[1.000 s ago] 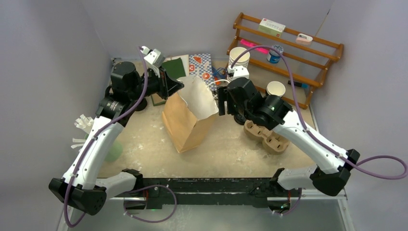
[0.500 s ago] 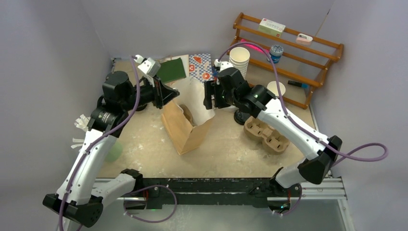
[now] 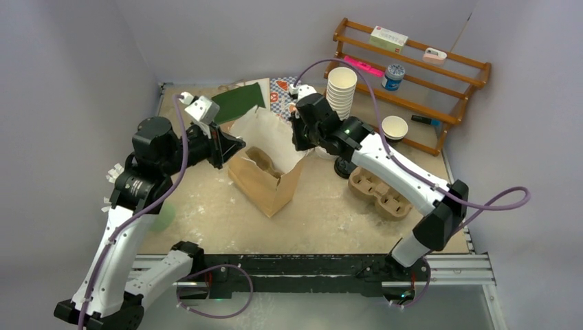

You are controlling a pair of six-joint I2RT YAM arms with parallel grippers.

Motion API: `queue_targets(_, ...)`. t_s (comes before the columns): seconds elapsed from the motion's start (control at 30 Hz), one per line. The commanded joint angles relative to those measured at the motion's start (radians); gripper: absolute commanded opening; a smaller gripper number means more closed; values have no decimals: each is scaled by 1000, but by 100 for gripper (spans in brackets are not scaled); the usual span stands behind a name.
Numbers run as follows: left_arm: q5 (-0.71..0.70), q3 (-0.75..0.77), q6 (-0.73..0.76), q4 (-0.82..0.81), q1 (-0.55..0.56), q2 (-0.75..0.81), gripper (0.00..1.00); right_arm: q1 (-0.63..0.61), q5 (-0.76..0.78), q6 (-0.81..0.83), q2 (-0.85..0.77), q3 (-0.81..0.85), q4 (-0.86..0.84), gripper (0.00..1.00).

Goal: Pack the takeout coffee

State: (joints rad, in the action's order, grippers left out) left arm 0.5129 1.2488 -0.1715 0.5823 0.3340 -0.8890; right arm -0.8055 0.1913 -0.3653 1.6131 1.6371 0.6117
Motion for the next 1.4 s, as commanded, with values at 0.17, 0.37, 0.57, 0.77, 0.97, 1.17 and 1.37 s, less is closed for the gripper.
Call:
queue_targets(0.17,205,-137,-40,-108,-6,133,1,-107,159,200,-382,-369,-401,0)
queue_targets(0.37,288,-316,-75,-154,-6,186,1,-220,321,283,-508,-579,-485,0)
queue_targets(0.57,364,-383,-80,-162,-6,204,1,-353,491,394,-571,-700,-608,0)
queue_targets(0.77,301,-330,-49,-125,-6,198,1,-362,537,402,-528,-635,-582,0)
queue_targets(0.97,17,-89,-77,39,-6,75,0,-360,501,189,-369,-323,-252,0)
queue_targets(1.17,-136,105,-45,139,-6,-26,0,-359,403,83,-235,-76,-79,0)
queue_targets(1.37,-290,140,-51,150,-6,-31,0,-359,357,78,-102,75,-48,0)
